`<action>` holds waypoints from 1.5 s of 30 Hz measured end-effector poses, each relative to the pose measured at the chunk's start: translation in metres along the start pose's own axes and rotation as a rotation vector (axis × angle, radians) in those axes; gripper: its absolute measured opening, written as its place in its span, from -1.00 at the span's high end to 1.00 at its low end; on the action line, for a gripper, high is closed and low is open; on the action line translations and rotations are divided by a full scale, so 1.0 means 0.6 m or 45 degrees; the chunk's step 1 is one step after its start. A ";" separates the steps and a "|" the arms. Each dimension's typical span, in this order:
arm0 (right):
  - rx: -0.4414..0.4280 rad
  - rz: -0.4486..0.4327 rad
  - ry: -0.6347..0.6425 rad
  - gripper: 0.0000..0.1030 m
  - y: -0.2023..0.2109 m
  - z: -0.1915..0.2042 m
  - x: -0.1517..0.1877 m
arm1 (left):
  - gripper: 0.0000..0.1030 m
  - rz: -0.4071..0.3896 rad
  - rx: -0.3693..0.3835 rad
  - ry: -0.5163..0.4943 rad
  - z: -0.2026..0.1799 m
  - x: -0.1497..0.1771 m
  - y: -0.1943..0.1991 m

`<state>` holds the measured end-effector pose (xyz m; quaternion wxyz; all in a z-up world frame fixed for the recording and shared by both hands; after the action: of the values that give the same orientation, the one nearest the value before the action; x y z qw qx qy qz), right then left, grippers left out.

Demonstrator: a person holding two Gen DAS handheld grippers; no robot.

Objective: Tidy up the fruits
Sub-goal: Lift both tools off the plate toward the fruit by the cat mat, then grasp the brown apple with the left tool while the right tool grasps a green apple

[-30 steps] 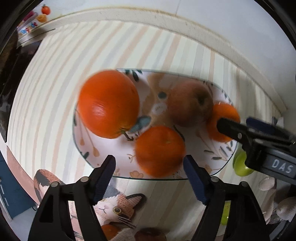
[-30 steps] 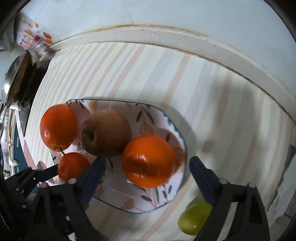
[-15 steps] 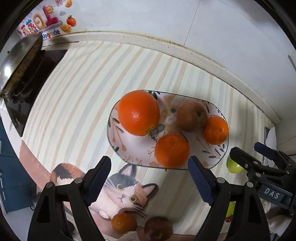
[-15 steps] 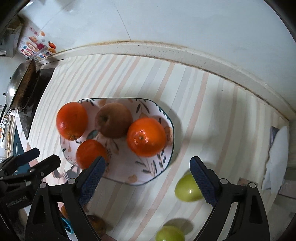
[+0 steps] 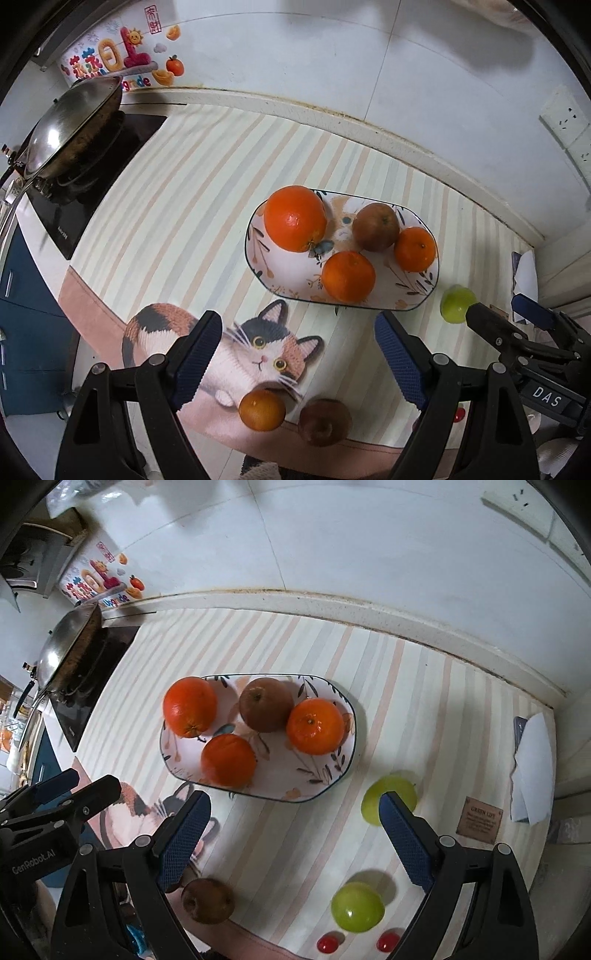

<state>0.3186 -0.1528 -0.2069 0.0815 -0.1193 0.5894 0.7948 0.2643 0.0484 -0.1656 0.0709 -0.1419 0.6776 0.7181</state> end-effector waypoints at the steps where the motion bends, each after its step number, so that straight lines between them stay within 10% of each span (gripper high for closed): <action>1: -0.001 -0.011 0.000 -0.83 0.009 0.002 0.005 | -0.64 -0.007 0.001 0.001 0.000 0.004 0.006; 20: -0.092 -0.108 -0.035 -0.83 0.107 0.028 0.067 | -0.64 -0.004 0.001 0.002 -0.001 0.083 0.044; 36: 0.048 0.239 -0.304 -0.83 -0.073 -0.143 0.202 | -0.64 0.476 0.006 -0.180 -0.089 0.192 -0.169; 45: 0.025 0.295 -0.351 -0.30 -0.139 -0.164 0.219 | -0.24 0.468 -0.045 -0.252 -0.114 0.207 -0.206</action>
<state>0.2244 -0.2242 -0.3480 0.0706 0.0602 0.5902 0.8019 0.1904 -0.0221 -0.3236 0.0023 0.0542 0.6693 0.7410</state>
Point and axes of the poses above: each gripper's, at about its wrist camera, not at the fingertips, and y roughly against the way its jaws point, z to its left, x to its underside, the point moved 1 cm from there along -y, roughly the way its jaws point, and after that the axes turned 6 degrees about -x, right-handed, at the moved point
